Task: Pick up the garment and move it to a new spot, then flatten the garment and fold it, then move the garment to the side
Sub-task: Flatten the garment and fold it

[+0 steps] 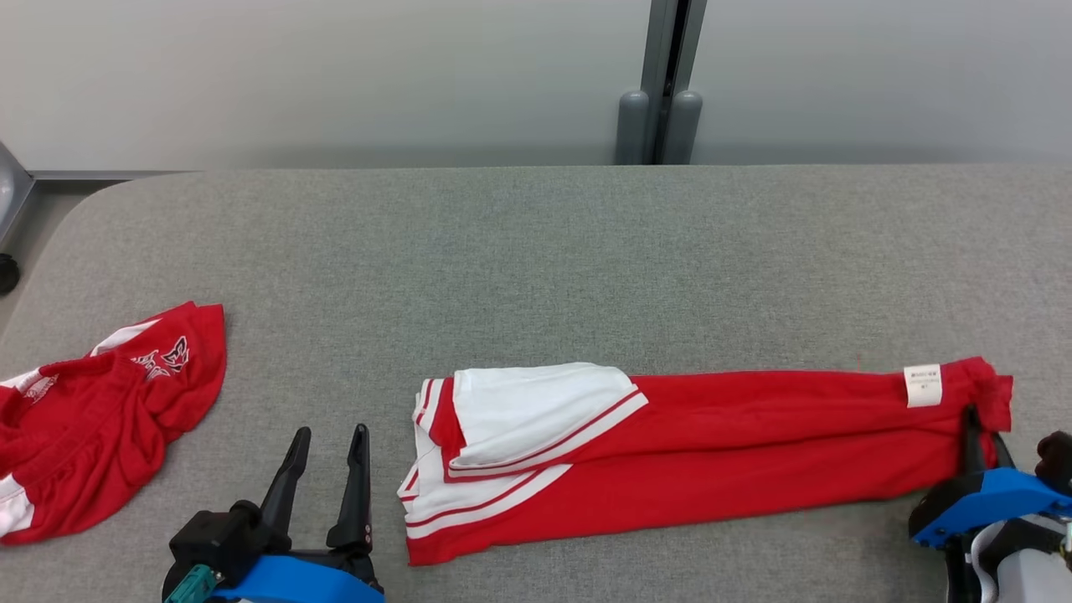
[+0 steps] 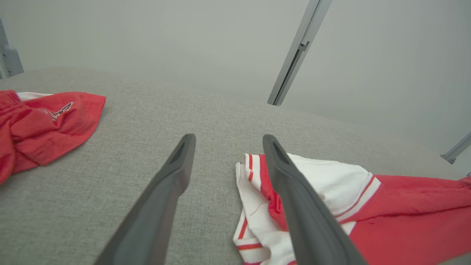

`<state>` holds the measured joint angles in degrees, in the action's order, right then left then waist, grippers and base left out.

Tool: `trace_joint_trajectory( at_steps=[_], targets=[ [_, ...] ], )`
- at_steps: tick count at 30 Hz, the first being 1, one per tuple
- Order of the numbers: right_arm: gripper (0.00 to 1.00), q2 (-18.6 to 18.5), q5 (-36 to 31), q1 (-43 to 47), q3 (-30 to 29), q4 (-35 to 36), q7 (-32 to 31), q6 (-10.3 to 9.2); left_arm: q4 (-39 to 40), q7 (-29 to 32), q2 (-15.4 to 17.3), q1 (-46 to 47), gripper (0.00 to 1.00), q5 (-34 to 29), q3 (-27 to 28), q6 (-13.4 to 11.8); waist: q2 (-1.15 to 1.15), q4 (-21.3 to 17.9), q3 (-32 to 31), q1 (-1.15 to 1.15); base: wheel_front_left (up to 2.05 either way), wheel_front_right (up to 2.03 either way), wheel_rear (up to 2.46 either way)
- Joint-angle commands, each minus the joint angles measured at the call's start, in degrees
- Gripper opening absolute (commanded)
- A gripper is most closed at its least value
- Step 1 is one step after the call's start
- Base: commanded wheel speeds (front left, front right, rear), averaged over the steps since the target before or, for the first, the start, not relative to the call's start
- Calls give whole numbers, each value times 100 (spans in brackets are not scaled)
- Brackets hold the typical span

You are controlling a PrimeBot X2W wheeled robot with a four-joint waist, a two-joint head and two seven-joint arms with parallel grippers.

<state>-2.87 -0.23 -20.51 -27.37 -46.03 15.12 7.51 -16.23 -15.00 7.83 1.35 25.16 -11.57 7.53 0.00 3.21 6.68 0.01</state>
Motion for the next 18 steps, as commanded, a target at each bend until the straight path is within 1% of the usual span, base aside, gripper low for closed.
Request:
trace_joint_trajectory(
  at_steps=[1,3,5,8,11,14,18],
  targets=[
    [0,-8,-62,19,-5,152,3,-4,-6,-25,0,-3,100,10,-1,-8,0,-34,-45,-1,0,0,0],
    [0,-6,-11,-21,195,386,3,-4,-23,-25,-23,-44,100,6,-31,-8,0,-52,-89,-1,0,0,0],
    [0,1,213,-51,654,593,3,-2,-44,-25,-38,-69,100,4,-50,-8,0,-62,-124,-1,0,0,0],
    [0,-2,678,19,1602,934,3,-2,-78,-25,-80,-85,100,-13,-106,-8,0,-46,-192,-1,0,0,0],
    [0,-3,1215,112,2650,1271,3,-2,-119,-25,-110,-88,100,-27,-170,-8,0,50,-265,-1,0,0,0],
    [0,-4,1675,134,3632,1552,3,-2,-140,-25,-131,-85,100,-36,-249,-8,0,231,-320,-1,0,0,0],
    [0,-12,2180,15,4701,1662,3,-2,-174,-25,-135,-99,100,-48,-307,-8,0,555,-355,-1,0,0,0]
  ],
)
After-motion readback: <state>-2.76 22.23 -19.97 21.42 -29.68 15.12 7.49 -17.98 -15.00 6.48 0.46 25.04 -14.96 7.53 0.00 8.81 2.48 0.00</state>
